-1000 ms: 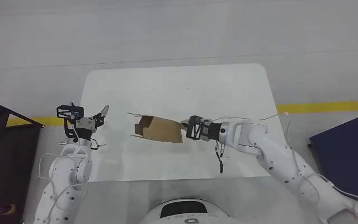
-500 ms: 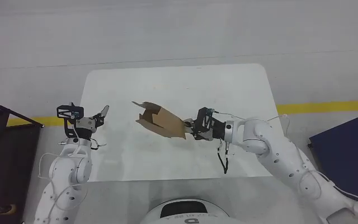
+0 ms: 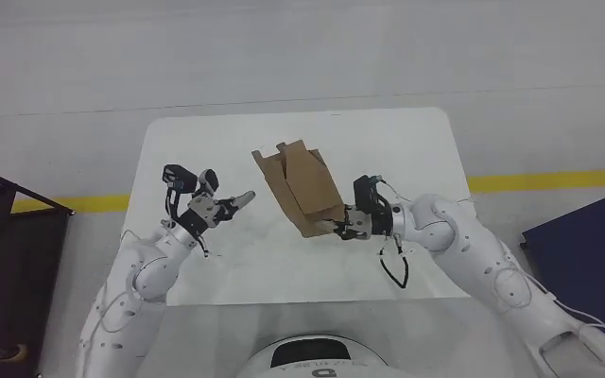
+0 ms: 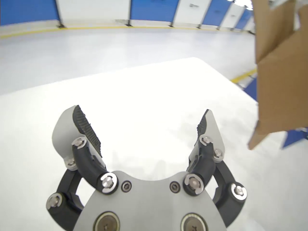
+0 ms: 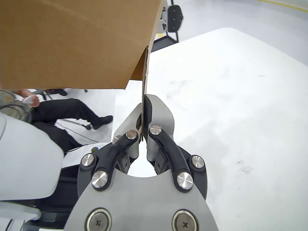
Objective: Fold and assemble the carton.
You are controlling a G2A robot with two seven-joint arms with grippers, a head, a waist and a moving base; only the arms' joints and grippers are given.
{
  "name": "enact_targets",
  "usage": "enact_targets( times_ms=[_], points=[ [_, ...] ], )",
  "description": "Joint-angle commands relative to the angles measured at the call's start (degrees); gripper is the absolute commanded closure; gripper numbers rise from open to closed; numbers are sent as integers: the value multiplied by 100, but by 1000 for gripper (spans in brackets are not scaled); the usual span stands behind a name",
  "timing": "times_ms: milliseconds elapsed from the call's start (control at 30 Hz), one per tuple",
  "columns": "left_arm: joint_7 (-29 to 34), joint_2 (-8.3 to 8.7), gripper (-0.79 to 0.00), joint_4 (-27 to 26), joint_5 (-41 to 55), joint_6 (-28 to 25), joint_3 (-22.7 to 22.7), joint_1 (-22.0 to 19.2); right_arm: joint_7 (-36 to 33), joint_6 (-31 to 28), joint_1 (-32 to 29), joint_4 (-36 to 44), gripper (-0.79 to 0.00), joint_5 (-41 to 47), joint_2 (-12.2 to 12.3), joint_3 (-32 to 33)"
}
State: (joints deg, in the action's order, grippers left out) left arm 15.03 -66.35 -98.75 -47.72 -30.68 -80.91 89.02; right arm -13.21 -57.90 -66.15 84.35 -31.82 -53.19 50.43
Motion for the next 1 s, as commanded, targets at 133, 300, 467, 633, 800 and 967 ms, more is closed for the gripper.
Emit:
enact_targets(
  times_ms=[133,300,467,633,800,967],
  points=[
    [1016,-30,-785,398,1656,-234,398,-510,-147,-10,287,-207,0,444,-37,-273],
    [1289,-9,-785,637,2227,-44,284,-735,-264,-10,345,-167,0,539,19,-371],
    [1419,44,-785,815,2815,54,-51,-714,-315,-10,353,-154,0,576,33,-401],
    [1460,55,-785,811,2868,152,-114,-713,-315,-10,353,-154,0,576,33,-401],
    [1419,50,-785,791,2924,166,-103,-698,-315,-10,353,-154,0,576,33,-401],
    [2085,75,-785,1124,4636,204,-252,-659,-928,-10,363,27,0,1080,136,-625]
  ],
)
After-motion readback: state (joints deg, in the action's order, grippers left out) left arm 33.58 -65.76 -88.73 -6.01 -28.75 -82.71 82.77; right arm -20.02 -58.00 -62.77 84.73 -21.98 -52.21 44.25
